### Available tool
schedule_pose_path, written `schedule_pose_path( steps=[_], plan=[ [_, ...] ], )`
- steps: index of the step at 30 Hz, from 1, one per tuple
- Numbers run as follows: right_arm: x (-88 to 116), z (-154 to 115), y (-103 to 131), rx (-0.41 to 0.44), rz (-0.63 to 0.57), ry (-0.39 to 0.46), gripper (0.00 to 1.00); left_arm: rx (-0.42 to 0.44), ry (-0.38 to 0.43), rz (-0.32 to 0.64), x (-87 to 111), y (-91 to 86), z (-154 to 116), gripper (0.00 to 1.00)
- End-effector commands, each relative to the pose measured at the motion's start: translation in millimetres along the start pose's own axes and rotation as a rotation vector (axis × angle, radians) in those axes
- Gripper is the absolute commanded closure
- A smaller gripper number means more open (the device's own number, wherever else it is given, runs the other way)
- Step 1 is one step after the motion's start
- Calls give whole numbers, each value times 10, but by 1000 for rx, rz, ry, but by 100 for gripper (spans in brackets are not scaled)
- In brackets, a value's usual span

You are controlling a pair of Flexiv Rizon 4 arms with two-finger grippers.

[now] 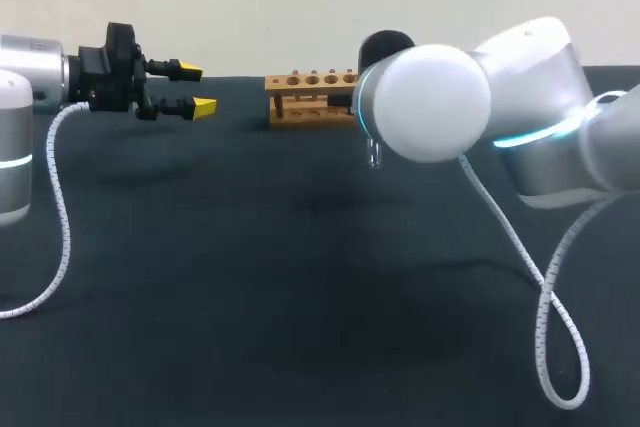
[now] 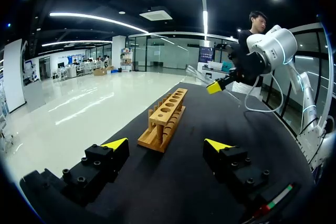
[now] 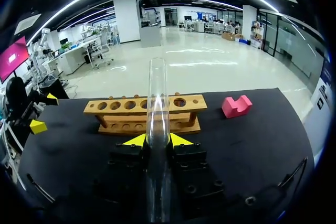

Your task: Grasp the test tube, adjust it, and insert it.

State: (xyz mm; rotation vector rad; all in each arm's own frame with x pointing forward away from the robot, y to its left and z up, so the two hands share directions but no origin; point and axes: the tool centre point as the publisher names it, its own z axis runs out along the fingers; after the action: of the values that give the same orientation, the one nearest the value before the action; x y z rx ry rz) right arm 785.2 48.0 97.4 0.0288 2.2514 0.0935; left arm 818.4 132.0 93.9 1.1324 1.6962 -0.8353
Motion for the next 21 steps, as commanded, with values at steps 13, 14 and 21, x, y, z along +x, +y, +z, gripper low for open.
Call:
schedule_pose_path(
  steps=[13,14,21],
  plan=[
    [-32,378,143,-3,-38,41,100,-1,-5,3,14,-3,-5,0],
    [-30,405,151,-6,-42,45,100,-1,-5,3,14,-3,-5,0],
    [-17,501,162,-10,-49,58,100,-1,-5,3,14,-3,-5,0]
  ],
)
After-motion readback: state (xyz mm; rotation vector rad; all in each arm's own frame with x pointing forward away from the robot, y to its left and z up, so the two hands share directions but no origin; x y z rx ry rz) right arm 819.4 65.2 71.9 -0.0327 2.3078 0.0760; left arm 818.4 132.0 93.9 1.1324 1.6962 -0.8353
